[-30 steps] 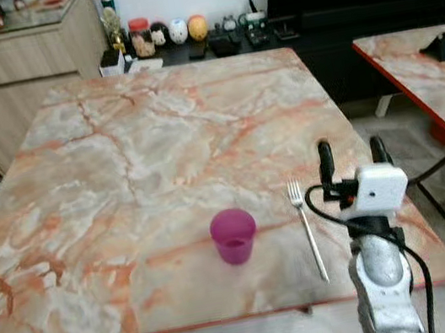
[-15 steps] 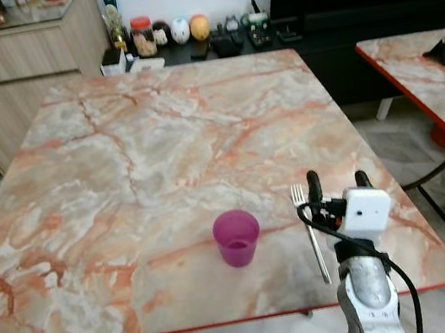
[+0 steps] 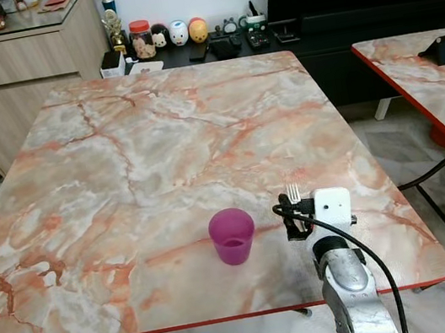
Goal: Setting the table
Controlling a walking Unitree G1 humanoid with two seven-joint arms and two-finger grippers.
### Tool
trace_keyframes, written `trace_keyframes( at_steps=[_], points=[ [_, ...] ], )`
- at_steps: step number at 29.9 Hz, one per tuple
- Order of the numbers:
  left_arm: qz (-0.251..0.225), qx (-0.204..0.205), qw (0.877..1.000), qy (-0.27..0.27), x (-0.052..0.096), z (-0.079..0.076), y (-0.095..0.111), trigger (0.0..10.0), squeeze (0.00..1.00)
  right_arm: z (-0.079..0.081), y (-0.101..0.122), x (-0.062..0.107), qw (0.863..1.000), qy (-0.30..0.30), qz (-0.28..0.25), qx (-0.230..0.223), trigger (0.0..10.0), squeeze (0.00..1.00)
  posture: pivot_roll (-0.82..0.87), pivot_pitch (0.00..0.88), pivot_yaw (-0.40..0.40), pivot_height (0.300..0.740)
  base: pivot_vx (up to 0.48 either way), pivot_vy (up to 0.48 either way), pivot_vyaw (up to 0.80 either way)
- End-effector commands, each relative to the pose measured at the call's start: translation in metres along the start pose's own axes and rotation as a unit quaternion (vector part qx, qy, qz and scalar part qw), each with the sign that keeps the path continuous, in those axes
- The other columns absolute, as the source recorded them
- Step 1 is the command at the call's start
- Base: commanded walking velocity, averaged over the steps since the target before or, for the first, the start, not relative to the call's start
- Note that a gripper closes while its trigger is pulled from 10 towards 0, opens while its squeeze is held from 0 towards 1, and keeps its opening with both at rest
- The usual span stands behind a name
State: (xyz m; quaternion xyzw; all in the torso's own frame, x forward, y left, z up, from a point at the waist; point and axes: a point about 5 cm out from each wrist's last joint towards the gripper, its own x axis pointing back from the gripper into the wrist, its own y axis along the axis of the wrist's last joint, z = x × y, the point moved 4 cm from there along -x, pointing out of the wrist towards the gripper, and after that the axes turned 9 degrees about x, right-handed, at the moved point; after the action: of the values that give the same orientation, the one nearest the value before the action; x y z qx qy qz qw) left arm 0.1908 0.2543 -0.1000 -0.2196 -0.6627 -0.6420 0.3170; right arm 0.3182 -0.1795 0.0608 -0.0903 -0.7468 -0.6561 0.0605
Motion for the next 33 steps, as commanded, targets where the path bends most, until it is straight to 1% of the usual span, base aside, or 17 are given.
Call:
trace_keyframes(
  at_steps=[1, 3, 5, 6, 8, 12, 13, 17, 20, 21, 24, 28, 31, 33],
  points=[
    [0.005, 0.0, 1.0, -0.002, 0.0, -0.001, -0.003, 10.0, 0.0, -0.002, -0.005, -0.003, 1.0, -0.005, 0.02, -0.007, 10.0, 0.0, 0.03, 0.0, -0.023, 0.724, 0.0, 0.0, 0.0],
    [0.005, 0.0, 1.0, -0.002, 0.0, -0.001, -0.003, 10.0, 0.0, -0.002, -0.006, -0.003, 1.0, -0.006, 0.025, -0.01, 10.0, 0.0, 0.03, 0.0, -0.023, 0.724, 0.0, 0.0, 0.0],
    [0.005, 0.001, 1.0, -0.004, 0.0, -0.002, -0.003, 10.0, 0.0, -0.009, -0.015, -0.001, 0.998, -0.031, 0.048, -0.016, 10.0, 0.0, 0.04, 0.0, -0.023, 0.724, 0.0, 0.0, 0.0],
    [0.005, 0.001, 1.0, -0.004, 0.0, -0.002, -0.003, 10.0, 0.0, -0.009, -0.015, -0.001, 0.998, -0.031, 0.048, -0.016, 10.0, 0.0, 0.04, 0.0, -0.023, 0.724, 0.0, 0.0, 0.0],
    [0.006, 0.001, 1.0, -0.004, 0.001, -0.002, -0.003, 10.0, 0.0, -0.015, -0.025, 0.003, 0.996, -0.049, 0.071, -0.027, 10.0, 0.0, 0.03, 0.0, -0.022, 0.724, 0.0, 0.0, 0.0],
    [0.006, 0.0, 1.0, -0.005, 0.001, -0.002, -0.003, 10.0, 0.0, -0.015, -0.036, 0.006, 0.994, -0.048, 0.091, -0.042, 10.0, 0.0, 0.03, 0.0, -0.021, 0.724, 0.0, 0.0, 0.0],
    [0.006, -0.001, 1.0, -0.006, 0.0, -0.002, -0.003, 10.0, 0.0, -0.014, -0.038, 0.007, 0.993, -0.046, 0.092, -0.062, 10.0, 0.0, 0.03, 0.0, -0.02, 0.724, 0.0, 0.0, 0.0],
    [0.005, -0.002, 1.0, -0.007, 0.0, -0.002, -0.002, 10.0, 0.0, -0.014, -0.045, 0.007, 0.991, -0.047, 0.105, -0.074, 10.0, 0.0, 0.04, 0.0, -0.019, 0.724, 0.0, 0.0, 0.0],
    [0.004, -0.002, 1.0, -0.006, 0.0, -0.002, -0.002, 10.0, 0.0, -0.012, -0.044, 0.006, 0.991, -0.04, 0.101, -0.076, 10.0, 0.0, 0.04, 0.0, -0.019, 0.724, 0.0, 0.0, 0.0],
    [0.003, -0.002, 1.0, -0.005, 0.0, -0.002, -0.002, 10.0, 0.0, -0.009, -0.036, 0.004, 0.993, -0.027, 0.079, -0.08, 10.0, 0.0, 0.04, 0.0, -0.02, 0.724, 0.0, 0.0, 0.0],
    [0.002, -0.001, 1.0, -0.005, 0.0, -0.002, -0.001, 10.0, 0.0, -0.007, -0.028, 0.001, 0.995, -0.016, 0.062, -0.079, 10.0, 0.0, 0.04, 0.0, -0.019, 0.724, 0.0, 0.0, 0.0],
    [0.001, 0.0, 1.0, -0.005, 0.0, -0.002, -0.001, 10.0, 0.0, -0.006, -0.026, 0.0, 0.996, -0.011, 0.059, -0.073, 10.0, 0.0, 0.04, 0.0, -0.02, 0.724, 0.0, 0.0, 0.0],
    [0.001, 0.0, 1.0, -0.005, 0.0, -0.001, -0.001, 10.0, 0.0, -0.001, -0.023, -0.002, 0.996, 0.006, 0.048, -0.073, 10.0, 0.0, 0.04, 0.0, -0.02, 0.724, 0.0, 0.0, 0.0],
    [0.001, 0.001, 1.0, -0.006, 0.0, -0.002, 0.0, 10.0, 0.0, 0.002, -0.023, -0.003, 0.997, 0.018, 0.05, -0.057, 10.0, 0.0, 0.04, 0.0, -0.02, 0.724, 0.0, 0.0, 0.0]
  ],
)
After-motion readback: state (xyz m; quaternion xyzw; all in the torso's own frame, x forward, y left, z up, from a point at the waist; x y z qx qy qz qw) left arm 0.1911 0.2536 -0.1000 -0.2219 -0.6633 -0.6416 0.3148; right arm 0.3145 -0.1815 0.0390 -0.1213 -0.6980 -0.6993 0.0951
